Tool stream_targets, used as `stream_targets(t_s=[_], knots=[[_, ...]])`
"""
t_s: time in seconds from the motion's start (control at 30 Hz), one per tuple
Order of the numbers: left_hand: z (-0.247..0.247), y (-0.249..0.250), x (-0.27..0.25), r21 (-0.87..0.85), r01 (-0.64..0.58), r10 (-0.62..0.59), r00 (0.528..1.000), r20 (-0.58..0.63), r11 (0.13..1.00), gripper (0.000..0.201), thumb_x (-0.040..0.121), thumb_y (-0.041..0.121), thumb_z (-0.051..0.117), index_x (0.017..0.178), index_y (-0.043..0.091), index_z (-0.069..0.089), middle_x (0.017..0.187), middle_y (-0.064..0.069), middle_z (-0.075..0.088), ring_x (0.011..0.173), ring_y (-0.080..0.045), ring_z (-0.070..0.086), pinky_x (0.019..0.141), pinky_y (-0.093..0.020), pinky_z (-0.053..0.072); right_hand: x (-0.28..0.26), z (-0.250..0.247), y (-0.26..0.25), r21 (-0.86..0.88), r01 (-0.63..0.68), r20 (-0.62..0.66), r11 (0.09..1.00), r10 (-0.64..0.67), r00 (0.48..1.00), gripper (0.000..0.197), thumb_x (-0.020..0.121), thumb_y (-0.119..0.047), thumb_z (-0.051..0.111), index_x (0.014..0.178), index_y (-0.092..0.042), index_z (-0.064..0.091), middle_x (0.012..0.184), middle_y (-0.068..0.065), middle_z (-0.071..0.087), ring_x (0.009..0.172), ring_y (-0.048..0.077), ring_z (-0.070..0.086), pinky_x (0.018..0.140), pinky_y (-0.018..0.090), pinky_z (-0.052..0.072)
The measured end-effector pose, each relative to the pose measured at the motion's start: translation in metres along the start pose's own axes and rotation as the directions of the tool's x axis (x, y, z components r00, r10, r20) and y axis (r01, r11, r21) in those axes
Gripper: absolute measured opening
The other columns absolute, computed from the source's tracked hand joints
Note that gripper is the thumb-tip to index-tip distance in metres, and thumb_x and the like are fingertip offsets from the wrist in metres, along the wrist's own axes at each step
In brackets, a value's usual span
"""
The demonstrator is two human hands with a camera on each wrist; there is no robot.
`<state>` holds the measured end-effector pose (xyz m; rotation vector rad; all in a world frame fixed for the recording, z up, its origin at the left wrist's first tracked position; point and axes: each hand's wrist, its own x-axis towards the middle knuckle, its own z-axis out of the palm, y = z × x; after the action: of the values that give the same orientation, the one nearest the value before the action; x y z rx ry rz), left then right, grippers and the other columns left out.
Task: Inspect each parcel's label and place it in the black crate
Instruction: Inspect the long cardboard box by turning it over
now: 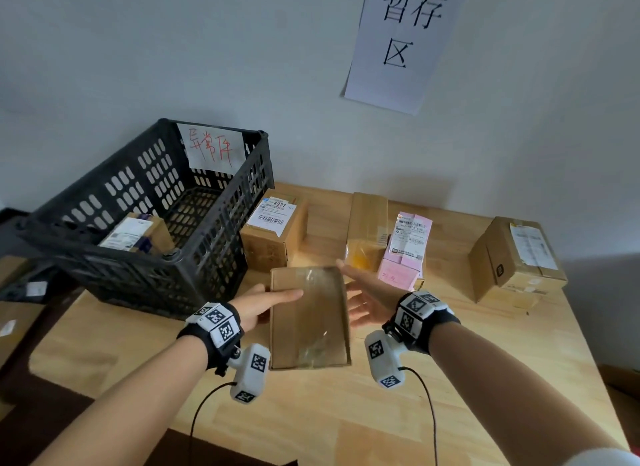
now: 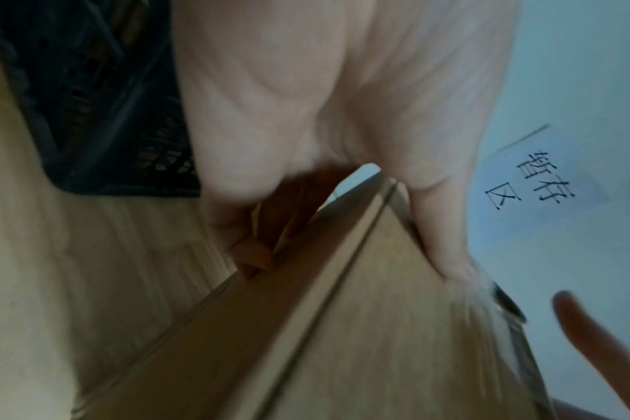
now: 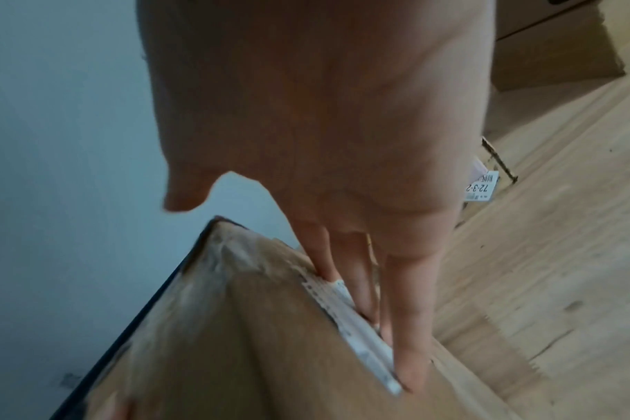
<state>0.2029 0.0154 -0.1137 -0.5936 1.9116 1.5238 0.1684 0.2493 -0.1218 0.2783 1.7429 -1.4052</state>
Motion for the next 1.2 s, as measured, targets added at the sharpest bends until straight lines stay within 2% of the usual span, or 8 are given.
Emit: stream_targets(t_s=[0.1, 0.17, 0.23, 0.3, 0.47, 0.73, 0.87, 1.2], knots=[[0.001, 0.003, 0.004, 0.034, 0.001, 0.000, 1.000, -0.024, 0.999, 0.111, 0.058, 0.057, 0.081, 0.144, 0.011, 0.028, 0.151, -0.012, 0.031, 0.141, -0.027, 0.025, 0.116, -0.042, 0.018, 0.002, 0.009, -0.002, -0.219, 0.025, 0.028, 0.976, -0.019, 0.999, 0.069, 0.073, -0.056, 0.072, 0.128, -0.019, 0.054, 0.124, 0.005, 0.063, 0.110, 0.022, 0.061, 0.087, 0.035, 0.053], [0.003, 0.007, 0.003, 0.056, 0.008, -0.009, 1.000, 0.015, 0.998, 0.110, 0.041, 0.057, 0.087, 0.132, 0.010, 0.045, 0.136, -0.011, 0.052, 0.127, -0.026, 0.044, 0.111, -0.045, 0.030, 0.006, 0.011, -0.003, -0.261, 0.025, 0.000, 0.965, -0.026, 1.000, 0.068, 0.075, -0.047, 0.075, 0.131, -0.017, 0.052, 0.125, 0.002, 0.062, 0.108, 0.020, 0.062, 0.076, 0.027, 0.054], [0.005, 0.009, 0.003, 0.058, 0.010, -0.012, 0.999, 0.040, 0.998, 0.107, 0.032, 0.055, 0.090, 0.124, 0.013, 0.054, 0.121, -0.009, 0.063, 0.116, -0.026, 0.054, 0.106, -0.051, 0.038, 0.012, 0.011, -0.006, -0.251, 0.011, -0.021, 0.968, -0.017, 1.000, 0.068, 0.075, -0.047, 0.075, 0.130, -0.016, 0.052, 0.123, 0.002, 0.063, 0.103, 0.019, 0.063, 0.067, 0.024, 0.053], [0.004, 0.009, 0.014, 0.048, 0.029, -0.028, 1.000, -0.006, 0.998, 0.104, 0.036, 0.057, 0.089, 0.123, 0.014, 0.051, 0.119, -0.008, 0.063, 0.114, -0.026, 0.056, 0.104, -0.050, 0.040, 0.019, 0.010, -0.008, -0.256, -0.001, -0.057, 0.967, -0.014, 0.998, 0.064, 0.077, -0.050, 0.071, 0.128, -0.014, 0.054, 0.120, 0.003, 0.065, 0.097, 0.018, 0.065, 0.064, 0.024, 0.053], [0.002, 0.021, 0.026, 0.019, 0.076, -0.075, 0.996, -0.048, 0.997, 0.076, 0.061, 0.051, 0.082, 0.116, 0.012, 0.050, 0.107, -0.014, 0.065, 0.097, -0.031, 0.064, 0.088, -0.051, 0.053, 0.034, 0.011, -0.014, -0.277, -0.005, -0.150, 0.961, -0.038, 0.988, 0.059, 0.082, -0.052, 0.065, 0.120, -0.006, 0.058, 0.115, 0.010, 0.066, 0.096, 0.025, 0.068, 0.075, 0.035, 0.059], [-0.005, 0.024, 0.042, 0.022, 0.096, -0.095, 0.995, -0.022, 0.995, 0.076, 0.064, 0.049, 0.081, 0.121, 0.011, 0.048, 0.111, -0.013, 0.064, 0.100, -0.030, 0.063, 0.088, -0.050, 0.053, 0.047, 0.000, -0.024, -0.285, -0.034, -0.095, 0.958, 0.007, 0.995, 0.050, 0.078, -0.051, 0.071, 0.108, -0.012, 0.061, 0.105, 0.009, 0.071, 0.091, 0.022, 0.070, 0.079, 0.038, 0.059], [-0.006, 0.026, 0.044, 0.021, 0.092, -0.091, 0.995, -0.028, 0.996, 0.071, 0.066, 0.047, 0.080, 0.118, 0.011, 0.049, 0.110, -0.012, 0.065, 0.100, -0.029, 0.063, 0.089, -0.050, 0.053, 0.053, -0.002, -0.023, -0.289, -0.037, -0.101, 0.957, 0.008, 0.995, 0.057, 0.076, -0.053, 0.072, 0.112, -0.010, 0.061, 0.104, 0.008, 0.071, 0.091, 0.022, 0.071, 0.079, 0.040, 0.059], [-0.007, 0.019, 0.047, 0.030, 0.083, -0.081, 0.995, -0.055, 0.996, 0.091, 0.053, 0.058, 0.082, 0.123, 0.011, 0.048, 0.109, -0.010, 0.065, 0.099, -0.026, 0.063, 0.091, -0.047, 0.052, 0.047, 0.003, -0.020, -0.287, -0.026, -0.154, 0.958, -0.020, 0.988, 0.063, 0.075, -0.057, 0.070, 0.113, -0.008, 0.060, 0.107, 0.009, 0.069, 0.089, 0.023, 0.071, 0.075, 0.040, 0.060]])
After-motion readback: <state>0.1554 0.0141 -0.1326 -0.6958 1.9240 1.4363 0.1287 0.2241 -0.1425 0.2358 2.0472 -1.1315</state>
